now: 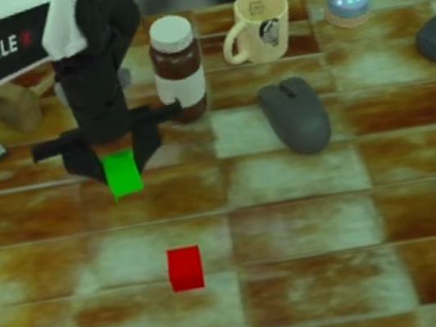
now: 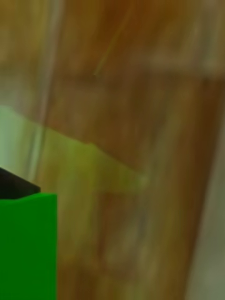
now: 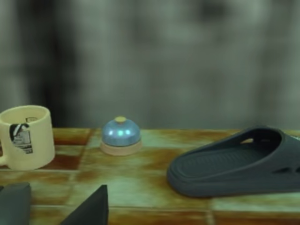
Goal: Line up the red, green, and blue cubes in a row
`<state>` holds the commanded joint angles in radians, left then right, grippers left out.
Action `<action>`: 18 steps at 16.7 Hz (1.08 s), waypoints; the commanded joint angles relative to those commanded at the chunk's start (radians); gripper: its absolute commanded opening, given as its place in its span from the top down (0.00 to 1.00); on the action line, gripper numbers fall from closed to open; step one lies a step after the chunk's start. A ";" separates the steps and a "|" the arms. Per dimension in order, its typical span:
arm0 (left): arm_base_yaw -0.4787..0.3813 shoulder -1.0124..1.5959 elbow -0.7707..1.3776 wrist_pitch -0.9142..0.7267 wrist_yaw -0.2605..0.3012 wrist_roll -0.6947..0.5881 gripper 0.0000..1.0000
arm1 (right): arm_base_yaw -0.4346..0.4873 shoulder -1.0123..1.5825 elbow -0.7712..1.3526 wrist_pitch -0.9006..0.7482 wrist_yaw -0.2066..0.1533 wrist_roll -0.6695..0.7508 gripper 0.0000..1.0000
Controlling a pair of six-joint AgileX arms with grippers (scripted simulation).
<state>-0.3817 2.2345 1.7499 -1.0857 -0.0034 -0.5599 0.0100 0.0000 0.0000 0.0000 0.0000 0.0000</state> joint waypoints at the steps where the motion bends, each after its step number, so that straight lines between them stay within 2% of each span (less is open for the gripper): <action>1: 0.002 -0.012 0.016 -0.024 0.000 0.000 1.00 | 0.000 0.000 0.000 0.000 0.000 0.000 0.00; 7: -0.004 -0.019 0.026 -0.038 0.000 0.001 1.00 | 0.000 0.000 0.000 0.000 0.000 0.000 0.00; 9: -0.041 -0.024 0.025 -0.044 -0.001 -0.019 1.00 | 0.000 0.000 0.000 0.000 0.000 0.000 0.00; 16: -0.337 -0.069 0.007 -0.083 -0.009 -0.182 1.00 | 0.000 0.000 0.000 0.000 0.000 0.000 0.00; 18: -0.396 -0.083 0.002 -0.089 -0.010 -0.215 1.00 | 0.000 0.000 0.000 0.000 0.000 0.000 0.00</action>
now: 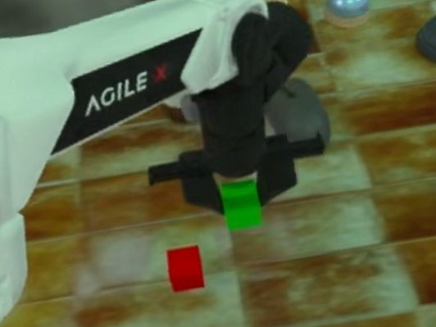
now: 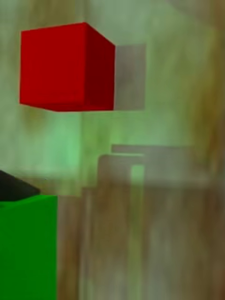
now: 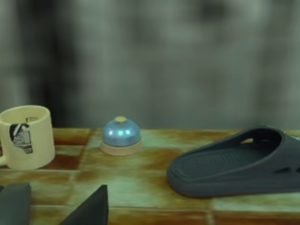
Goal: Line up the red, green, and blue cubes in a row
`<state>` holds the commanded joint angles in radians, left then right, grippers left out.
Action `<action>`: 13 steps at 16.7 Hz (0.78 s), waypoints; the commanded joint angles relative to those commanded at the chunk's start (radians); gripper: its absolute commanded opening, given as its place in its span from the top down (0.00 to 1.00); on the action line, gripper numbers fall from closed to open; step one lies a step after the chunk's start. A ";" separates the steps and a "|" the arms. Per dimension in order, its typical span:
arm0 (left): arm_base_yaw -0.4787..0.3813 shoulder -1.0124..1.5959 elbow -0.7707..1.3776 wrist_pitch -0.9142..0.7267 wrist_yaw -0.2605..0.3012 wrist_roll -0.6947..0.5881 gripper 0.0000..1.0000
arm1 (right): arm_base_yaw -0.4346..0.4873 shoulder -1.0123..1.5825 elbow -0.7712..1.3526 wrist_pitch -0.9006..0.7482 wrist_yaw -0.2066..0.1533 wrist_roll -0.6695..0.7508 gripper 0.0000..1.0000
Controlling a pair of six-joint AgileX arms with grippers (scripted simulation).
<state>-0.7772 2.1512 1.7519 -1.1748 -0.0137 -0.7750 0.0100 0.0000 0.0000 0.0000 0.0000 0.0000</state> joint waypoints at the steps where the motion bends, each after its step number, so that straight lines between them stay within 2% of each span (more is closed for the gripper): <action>1: -0.014 -0.004 -0.001 -0.001 -0.001 -0.009 1.00 | 0.000 0.000 0.000 0.000 0.000 0.000 0.00; 7: -0.014 0.003 -0.014 0.017 0.000 -0.007 1.00 | 0.000 0.000 0.000 0.000 0.000 0.000 0.00; 13: -0.017 0.051 -0.158 0.219 0.000 -0.011 1.00 | 0.000 0.000 0.000 0.000 0.000 0.000 0.00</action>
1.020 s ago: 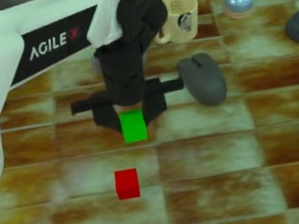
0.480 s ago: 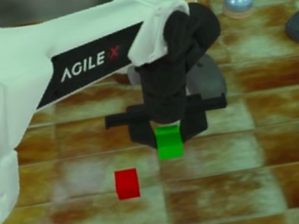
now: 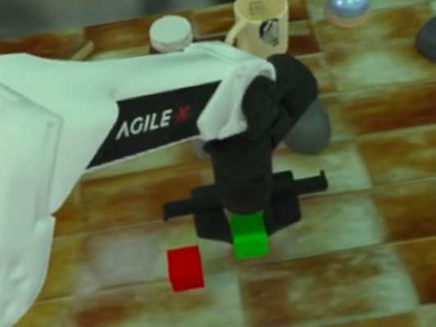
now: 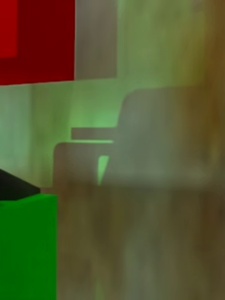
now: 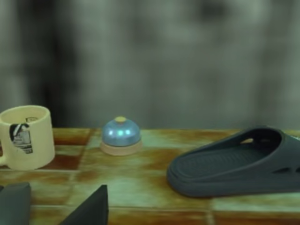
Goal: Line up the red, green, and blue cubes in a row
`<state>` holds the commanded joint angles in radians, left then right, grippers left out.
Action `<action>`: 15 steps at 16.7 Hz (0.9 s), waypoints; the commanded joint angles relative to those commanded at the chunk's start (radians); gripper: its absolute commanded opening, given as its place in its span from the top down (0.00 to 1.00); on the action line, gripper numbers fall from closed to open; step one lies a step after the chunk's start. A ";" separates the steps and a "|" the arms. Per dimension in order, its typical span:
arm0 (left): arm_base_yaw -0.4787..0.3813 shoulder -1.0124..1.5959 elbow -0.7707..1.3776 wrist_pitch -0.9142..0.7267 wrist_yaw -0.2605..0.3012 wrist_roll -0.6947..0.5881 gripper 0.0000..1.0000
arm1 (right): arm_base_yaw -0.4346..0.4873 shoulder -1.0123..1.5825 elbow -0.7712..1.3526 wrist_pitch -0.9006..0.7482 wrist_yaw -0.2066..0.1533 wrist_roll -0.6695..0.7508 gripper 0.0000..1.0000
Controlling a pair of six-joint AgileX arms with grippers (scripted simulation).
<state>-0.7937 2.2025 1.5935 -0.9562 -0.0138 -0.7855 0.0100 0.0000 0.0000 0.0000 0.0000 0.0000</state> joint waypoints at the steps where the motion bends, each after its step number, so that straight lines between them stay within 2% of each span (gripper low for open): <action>1: -0.001 0.006 -0.016 0.019 0.000 0.000 1.00 | 0.000 0.000 0.000 0.000 0.000 0.000 0.00; 5: -0.002 0.010 -0.024 0.027 0.000 0.000 1.00 | 0.000 0.000 0.000 0.000 0.000 0.000 0.00; 15: -0.002 0.010 -0.024 0.027 0.000 0.000 0.25 | 0.000 0.000 0.000 0.000 0.000 0.000 0.00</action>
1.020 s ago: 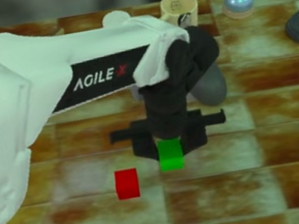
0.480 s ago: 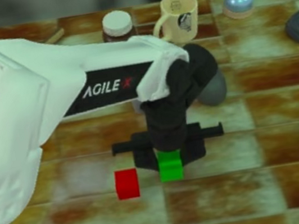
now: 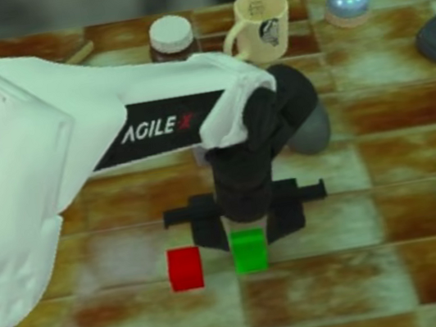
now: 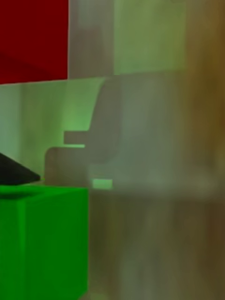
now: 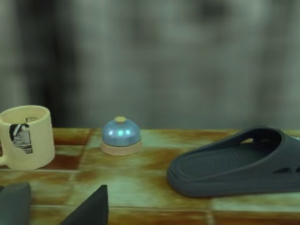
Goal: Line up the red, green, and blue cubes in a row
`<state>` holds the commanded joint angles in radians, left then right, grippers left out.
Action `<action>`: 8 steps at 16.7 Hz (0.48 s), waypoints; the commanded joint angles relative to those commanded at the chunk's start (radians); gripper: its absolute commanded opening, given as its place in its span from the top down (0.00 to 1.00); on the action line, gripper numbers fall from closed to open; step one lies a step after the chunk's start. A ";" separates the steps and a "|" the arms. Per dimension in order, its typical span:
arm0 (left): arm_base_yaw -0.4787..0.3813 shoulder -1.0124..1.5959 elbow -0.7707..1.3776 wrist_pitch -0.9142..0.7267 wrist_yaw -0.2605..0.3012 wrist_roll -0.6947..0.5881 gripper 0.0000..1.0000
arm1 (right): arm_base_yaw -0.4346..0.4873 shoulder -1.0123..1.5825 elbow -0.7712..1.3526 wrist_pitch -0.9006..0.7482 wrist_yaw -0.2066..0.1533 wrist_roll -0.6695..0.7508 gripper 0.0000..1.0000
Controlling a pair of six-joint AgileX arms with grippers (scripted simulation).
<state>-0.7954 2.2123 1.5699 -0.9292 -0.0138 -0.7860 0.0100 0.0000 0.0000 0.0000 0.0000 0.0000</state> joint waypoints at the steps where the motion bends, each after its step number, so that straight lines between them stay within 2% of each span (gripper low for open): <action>1: 0.000 0.000 0.000 0.000 0.000 0.000 0.17 | 0.000 0.000 0.000 0.000 0.000 0.000 0.00; 3: 0.000 0.000 0.000 0.000 0.000 0.000 0.02 | 0.000 0.000 0.000 0.000 0.000 0.000 0.00; 8: 0.000 0.000 0.000 0.000 0.000 0.000 0.00 | 0.000 0.000 0.000 0.000 0.000 0.000 0.00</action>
<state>-0.7954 2.2123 1.5699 -0.9292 -0.0138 -0.7860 0.0100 0.0000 0.0000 0.0000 0.0000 0.0000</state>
